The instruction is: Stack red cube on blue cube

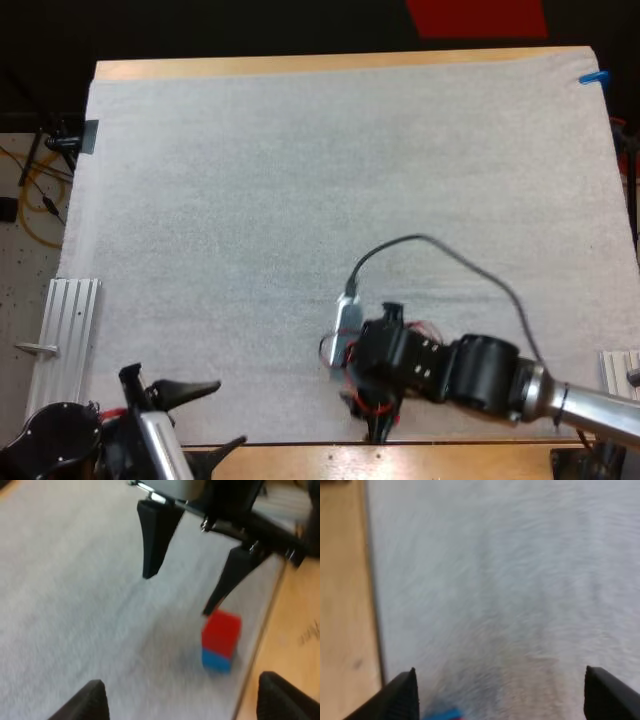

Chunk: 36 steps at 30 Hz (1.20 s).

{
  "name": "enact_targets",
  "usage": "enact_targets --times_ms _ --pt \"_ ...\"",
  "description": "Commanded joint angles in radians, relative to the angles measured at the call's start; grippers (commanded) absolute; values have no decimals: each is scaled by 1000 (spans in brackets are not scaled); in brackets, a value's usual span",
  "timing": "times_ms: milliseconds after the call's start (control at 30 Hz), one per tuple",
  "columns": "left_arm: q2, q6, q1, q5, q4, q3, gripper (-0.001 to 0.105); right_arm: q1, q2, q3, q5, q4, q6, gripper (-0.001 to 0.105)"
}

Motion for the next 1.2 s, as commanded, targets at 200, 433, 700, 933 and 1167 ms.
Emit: enact_targets --times_ms 200,433,700,933,1167 --pt "34 -121 -4 -182 -245 86 62 -256 -4 -8 -1 -59 77 66" --pt "186 -126 15 -229 -430 105 62 -486 -4 -8 -35 -140 115 66" --pt "379 -126 257 -184 -674 102 62 -763 -46 -8 -50 -140 121 66" --pt "439 -142 538 -135 -775 97 62 -980 -146 -8 -73 -138 126 66" --pt "362 -142 631 -135 -750 78 62 -1169 -301 -8 -115 -92 124 66"
